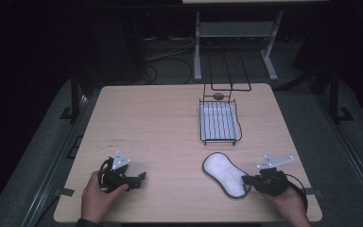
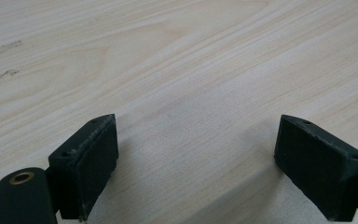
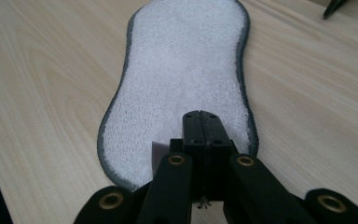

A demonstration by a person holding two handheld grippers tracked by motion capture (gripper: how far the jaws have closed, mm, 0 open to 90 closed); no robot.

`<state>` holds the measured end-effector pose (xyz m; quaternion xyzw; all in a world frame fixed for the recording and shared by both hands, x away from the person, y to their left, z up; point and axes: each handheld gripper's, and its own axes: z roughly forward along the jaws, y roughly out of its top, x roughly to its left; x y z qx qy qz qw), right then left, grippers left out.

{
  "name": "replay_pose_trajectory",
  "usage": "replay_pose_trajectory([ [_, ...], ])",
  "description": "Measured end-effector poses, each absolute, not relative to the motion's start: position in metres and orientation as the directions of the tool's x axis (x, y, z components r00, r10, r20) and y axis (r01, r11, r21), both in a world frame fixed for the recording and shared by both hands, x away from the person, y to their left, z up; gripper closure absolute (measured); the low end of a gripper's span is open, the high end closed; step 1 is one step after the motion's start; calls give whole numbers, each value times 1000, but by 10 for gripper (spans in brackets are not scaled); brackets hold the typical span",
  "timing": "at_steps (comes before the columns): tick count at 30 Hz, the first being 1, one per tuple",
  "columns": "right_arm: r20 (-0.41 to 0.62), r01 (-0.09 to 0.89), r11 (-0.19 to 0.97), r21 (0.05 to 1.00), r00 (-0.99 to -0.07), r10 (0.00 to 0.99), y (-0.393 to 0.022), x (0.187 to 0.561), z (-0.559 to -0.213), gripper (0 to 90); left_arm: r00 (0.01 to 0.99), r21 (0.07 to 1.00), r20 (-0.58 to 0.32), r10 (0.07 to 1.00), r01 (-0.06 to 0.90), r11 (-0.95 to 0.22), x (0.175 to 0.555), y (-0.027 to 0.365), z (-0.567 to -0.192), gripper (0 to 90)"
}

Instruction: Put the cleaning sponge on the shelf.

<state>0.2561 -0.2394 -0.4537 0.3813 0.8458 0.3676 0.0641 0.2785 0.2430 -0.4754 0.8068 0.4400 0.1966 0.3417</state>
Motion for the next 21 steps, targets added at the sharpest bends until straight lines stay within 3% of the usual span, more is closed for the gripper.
replay_pose_trajectory([
  [15,180,620,431,655,-683,708,-248,267,-452,896,535,725,16,845,576,-379,279,243,-475,127],
  [21,197,617,414,669,-685,702,-251,269,-442,783,535,725,16,845,576,-379,279,243,-475,127],
])
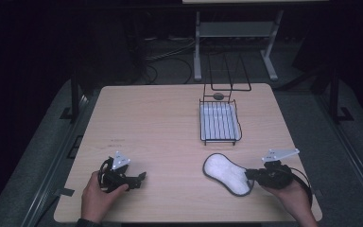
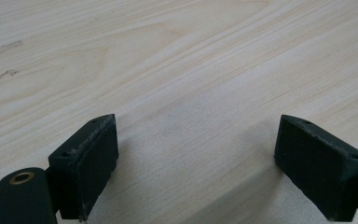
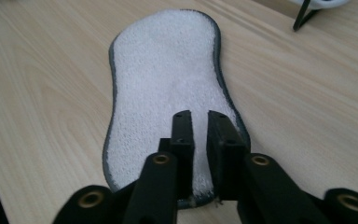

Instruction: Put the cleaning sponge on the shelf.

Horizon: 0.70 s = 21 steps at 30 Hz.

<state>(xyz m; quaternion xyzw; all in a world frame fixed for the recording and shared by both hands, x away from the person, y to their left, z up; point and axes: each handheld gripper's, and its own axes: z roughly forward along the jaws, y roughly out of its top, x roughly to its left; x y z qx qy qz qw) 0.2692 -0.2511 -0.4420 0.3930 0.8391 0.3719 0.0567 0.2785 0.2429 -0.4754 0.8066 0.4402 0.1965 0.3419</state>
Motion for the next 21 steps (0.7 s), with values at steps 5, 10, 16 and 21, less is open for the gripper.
replay_pose_trajectory([
  [5,196,611,419,671,-692,695,-245,273,-435,566,535,725,16,845,576,-379,279,243,-475,127],
  [10,193,604,426,674,-700,688,-238,278,-434,392,535,725,16,845,576,-378,279,243,-475,127],
  [16,188,603,436,669,-704,685,-229,284,-430,262,536,724,17,844,576,-380,279,243,-475,127],
  [21,195,618,458,639,-706,681,-213,294,-430,167,533,727,13,846,576,-375,278,243,-476,127],
])
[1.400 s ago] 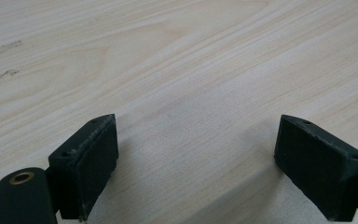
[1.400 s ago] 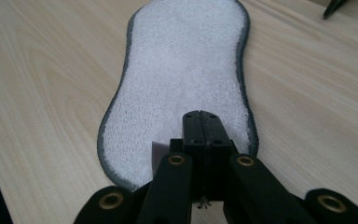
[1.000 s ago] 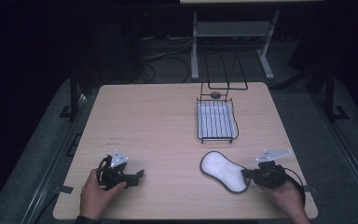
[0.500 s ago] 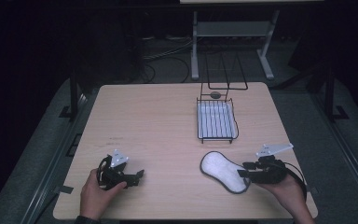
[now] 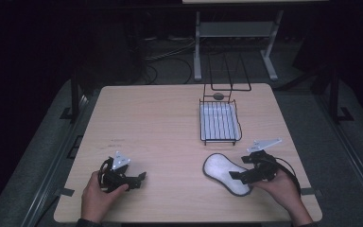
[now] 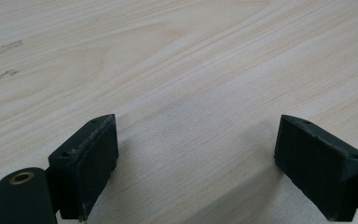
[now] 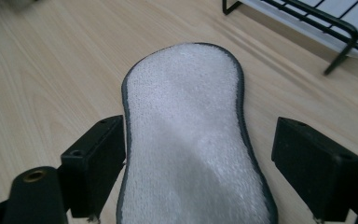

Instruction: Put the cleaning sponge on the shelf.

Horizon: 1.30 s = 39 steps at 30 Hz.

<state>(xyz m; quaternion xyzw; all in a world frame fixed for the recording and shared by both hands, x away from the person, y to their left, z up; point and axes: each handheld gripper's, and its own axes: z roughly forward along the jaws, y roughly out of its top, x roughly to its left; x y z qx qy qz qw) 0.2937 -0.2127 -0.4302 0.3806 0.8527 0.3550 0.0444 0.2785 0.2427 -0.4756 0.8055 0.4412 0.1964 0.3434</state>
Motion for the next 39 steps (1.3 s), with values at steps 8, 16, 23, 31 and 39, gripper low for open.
replay_pose_trajectory([
  [8,188,614,484,623,-718,670,-201,303,-436,151,533,727,13,846,576,-375,278,243,-476,127],
  [16,176,615,506,605,-723,668,-197,312,-447,143,533,727,13,846,576,-375,278,243,-476,127],
  [23,160,611,527,591,-729,665,-194,312,-454,138,535,726,14,845,576,-377,278,243,-476,127],
  [31,149,609,543,578,-733,663,-189,313,-458,136,535,725,15,845,576,-378,278,243,-475,127],
  [39,143,602,558,571,-743,654,-187,313,-461,136,535,724,16,844,576,-379,278,243,-475,127],
])
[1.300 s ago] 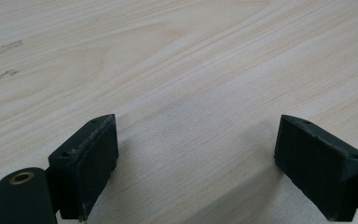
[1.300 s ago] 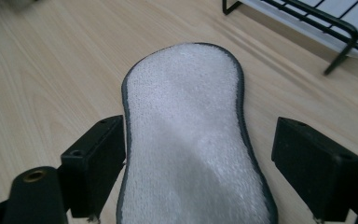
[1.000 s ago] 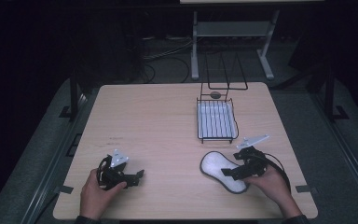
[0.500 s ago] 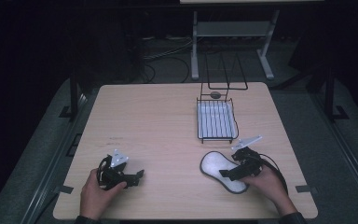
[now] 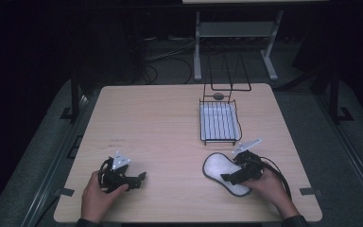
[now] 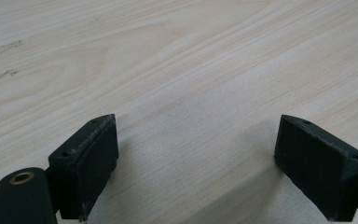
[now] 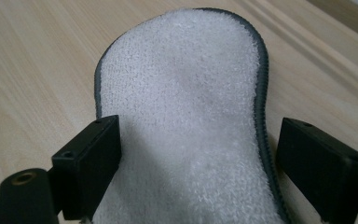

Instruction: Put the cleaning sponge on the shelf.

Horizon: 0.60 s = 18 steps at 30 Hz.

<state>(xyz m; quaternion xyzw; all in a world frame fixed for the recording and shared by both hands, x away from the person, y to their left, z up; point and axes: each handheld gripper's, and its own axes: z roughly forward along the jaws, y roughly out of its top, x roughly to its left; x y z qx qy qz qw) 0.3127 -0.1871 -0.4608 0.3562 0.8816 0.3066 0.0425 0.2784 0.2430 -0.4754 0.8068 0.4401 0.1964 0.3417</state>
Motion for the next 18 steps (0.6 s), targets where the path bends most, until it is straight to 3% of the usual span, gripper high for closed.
replay_pose_trajectory([
  [8,142,601,564,566,-746,651,-185,312,-462,148,535,725,16,844,576,-379,278,243,-475,127],
  [11,157,597,565,570,-753,638,-186,311,-461,222,535,725,16,845,576,-378,278,243,-475,127],
  [18,157,593,569,570,-758,633,-186,311,-460,242,535,726,15,845,576,-377,278,243,-476,127],
])
